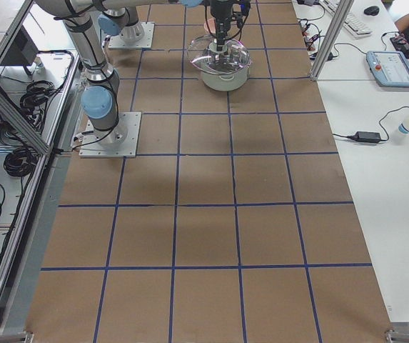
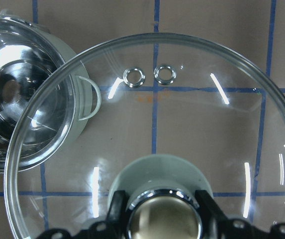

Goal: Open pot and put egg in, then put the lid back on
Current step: 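Lower the egg into the pot and open the left gripper, then raise the left gripper from the pot while the right carries the lid over it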

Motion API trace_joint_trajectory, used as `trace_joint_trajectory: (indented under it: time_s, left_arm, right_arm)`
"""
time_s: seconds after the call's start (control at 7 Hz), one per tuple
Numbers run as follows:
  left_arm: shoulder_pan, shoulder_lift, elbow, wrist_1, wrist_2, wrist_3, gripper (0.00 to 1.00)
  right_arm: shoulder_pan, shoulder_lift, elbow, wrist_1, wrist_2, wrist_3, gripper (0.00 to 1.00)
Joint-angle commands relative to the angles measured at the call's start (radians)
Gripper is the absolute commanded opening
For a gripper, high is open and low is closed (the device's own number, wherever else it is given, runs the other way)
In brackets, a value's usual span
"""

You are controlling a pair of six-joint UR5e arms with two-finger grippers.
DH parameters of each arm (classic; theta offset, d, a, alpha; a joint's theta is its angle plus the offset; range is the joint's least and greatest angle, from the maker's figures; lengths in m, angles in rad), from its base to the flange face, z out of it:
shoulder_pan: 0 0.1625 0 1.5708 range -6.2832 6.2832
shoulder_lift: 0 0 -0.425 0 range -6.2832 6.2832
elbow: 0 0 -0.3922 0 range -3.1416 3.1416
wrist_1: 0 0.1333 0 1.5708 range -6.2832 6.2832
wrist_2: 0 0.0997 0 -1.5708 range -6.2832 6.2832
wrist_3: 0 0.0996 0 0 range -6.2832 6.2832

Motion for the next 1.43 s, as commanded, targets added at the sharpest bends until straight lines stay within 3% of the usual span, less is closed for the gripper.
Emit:
trace_joint_trajectory:
  time_s: [0.0,0.43,0.86,1.29]
  left_arm:
    - [0.0,0.033,0.012,-0.005,0.004,0.007,0.69]
    - [0.021,0.059,0.041,-0.027,0.002,0.01,0.76]
    - [0.139,0.177,0.062,-0.298,-0.009,0.097,0.79]
    - [0.248,0.317,0.163,-0.64,-0.012,0.211,0.83]
  right_arm:
    - [-0.001,0.004,0.004,-0.006,-0.023,-0.022,0.0]
    - [0.038,0.11,-0.045,-0.098,-0.002,-0.016,0.01]
    - [0.097,0.15,-0.051,-0.132,0.007,0.012,0.01]
    - [0.164,0.24,-0.074,-0.202,0.009,0.082,0.01]
